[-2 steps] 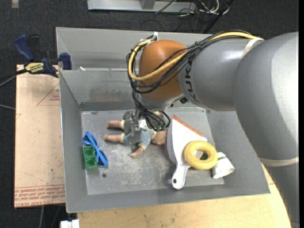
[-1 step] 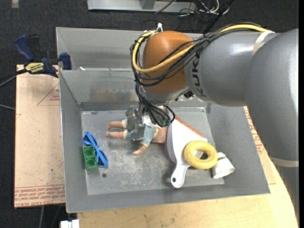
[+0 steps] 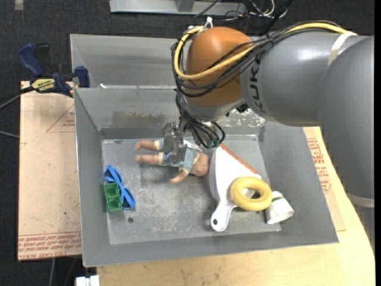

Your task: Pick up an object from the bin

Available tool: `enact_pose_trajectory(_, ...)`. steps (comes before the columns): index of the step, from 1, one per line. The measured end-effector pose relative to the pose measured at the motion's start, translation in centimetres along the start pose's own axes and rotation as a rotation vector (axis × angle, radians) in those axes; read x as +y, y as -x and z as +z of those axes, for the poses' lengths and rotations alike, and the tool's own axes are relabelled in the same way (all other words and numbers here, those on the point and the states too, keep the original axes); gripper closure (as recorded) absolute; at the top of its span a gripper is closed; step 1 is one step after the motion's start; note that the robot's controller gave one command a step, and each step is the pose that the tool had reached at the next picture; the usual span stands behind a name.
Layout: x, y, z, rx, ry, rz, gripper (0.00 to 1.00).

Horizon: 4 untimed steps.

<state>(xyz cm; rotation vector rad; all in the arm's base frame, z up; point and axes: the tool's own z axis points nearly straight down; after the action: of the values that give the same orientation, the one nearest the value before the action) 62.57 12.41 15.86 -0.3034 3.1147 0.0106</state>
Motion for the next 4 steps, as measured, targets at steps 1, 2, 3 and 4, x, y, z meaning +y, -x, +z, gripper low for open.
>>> enact_pose_trajectory(1, -0.5, -2.0, 0.1, 0.037, 0.0, -0.03, 1.0)
enact_pose_trajectory(2, -0.1, -0.2, 0.8, -0.006, 0.001, -0.008, 1.0)
enact_pose_trajectory(3, -0.1, -1.9, 1.6, 0.038, 0.002, -0.01, 1.0)
enact_pose_trajectory(4, 0.7, -2.4, -1.8, 0.0, 0.0, -0.02, 1.0)
